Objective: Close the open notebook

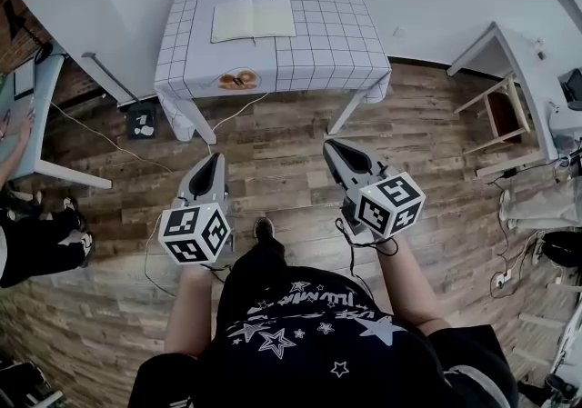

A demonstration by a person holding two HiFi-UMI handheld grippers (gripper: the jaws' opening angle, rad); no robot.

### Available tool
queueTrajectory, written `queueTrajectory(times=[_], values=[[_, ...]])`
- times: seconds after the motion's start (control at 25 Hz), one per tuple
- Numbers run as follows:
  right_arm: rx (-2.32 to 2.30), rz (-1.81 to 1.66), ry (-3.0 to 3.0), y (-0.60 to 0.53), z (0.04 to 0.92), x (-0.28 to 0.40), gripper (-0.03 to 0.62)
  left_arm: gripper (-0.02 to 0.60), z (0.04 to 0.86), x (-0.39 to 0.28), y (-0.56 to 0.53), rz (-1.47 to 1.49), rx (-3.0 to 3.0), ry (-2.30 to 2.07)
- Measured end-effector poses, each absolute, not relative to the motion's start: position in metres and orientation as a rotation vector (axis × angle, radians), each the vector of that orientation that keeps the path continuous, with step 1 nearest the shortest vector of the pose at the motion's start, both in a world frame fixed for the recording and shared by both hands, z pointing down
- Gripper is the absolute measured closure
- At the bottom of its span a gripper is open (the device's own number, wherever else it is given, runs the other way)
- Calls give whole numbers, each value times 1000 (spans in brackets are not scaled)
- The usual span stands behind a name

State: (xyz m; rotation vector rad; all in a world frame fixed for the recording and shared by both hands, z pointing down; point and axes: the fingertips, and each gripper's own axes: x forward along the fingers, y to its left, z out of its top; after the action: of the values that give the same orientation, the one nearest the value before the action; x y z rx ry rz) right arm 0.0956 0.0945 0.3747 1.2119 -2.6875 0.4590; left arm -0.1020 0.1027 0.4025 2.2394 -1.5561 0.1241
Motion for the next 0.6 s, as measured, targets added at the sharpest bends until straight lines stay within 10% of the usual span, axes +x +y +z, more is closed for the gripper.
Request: queueTrajectory(times=[0.6], values=[[1234,425,-2661,16,366,34,577,572,400,-157,23,48,2241,-1517]])
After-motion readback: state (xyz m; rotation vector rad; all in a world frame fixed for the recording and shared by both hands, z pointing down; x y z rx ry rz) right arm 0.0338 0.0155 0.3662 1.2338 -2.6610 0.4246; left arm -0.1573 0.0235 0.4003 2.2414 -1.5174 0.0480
